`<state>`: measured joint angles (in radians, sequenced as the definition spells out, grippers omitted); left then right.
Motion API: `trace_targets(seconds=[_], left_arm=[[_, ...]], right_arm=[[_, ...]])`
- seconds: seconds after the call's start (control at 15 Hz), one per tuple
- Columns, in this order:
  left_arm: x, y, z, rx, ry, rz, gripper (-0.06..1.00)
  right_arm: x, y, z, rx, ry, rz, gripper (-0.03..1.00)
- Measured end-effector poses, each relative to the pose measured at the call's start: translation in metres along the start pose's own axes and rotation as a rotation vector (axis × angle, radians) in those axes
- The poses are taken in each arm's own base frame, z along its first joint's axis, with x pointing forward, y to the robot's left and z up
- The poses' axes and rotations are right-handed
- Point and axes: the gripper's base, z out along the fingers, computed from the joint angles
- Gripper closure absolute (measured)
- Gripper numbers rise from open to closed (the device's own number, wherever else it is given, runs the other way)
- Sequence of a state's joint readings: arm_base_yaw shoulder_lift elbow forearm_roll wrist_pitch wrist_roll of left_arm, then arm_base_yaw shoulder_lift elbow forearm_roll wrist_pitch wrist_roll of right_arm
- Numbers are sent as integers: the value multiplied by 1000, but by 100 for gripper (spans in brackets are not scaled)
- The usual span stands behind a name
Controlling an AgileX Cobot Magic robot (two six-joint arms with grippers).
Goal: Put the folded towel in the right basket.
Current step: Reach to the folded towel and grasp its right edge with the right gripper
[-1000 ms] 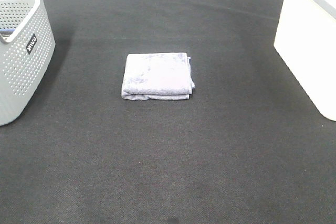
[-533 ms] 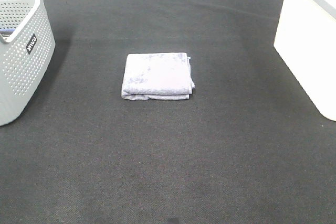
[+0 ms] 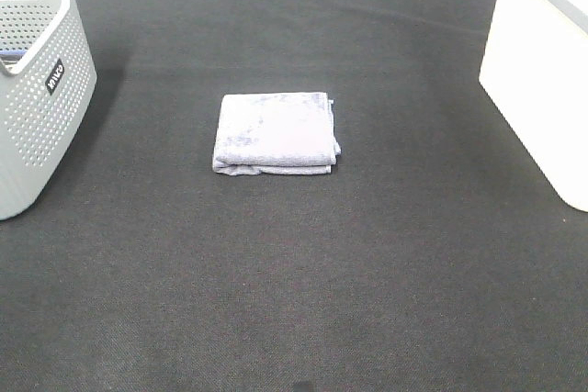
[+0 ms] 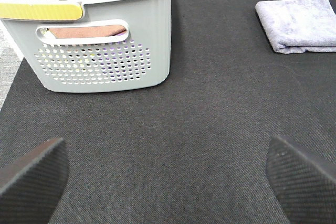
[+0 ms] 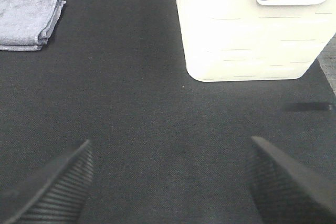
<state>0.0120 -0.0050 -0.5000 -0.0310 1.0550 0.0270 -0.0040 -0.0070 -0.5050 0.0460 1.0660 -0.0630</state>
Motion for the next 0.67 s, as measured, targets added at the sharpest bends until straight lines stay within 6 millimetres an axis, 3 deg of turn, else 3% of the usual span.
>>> trace_targets(seconds=[0.33, 0.47, 0.67], left_arm=[[0, 0, 0, 0, 0, 0, -3], [0, 0, 0, 0, 0, 0, -3], [0, 0, 0, 0, 0, 0, -3]], right_arm=[[-8, 0, 1, -1, -11, 2, 21], [-34, -1, 10, -8, -35, 12, 21], [-86, -3, 41, -18, -8, 33, 21]])
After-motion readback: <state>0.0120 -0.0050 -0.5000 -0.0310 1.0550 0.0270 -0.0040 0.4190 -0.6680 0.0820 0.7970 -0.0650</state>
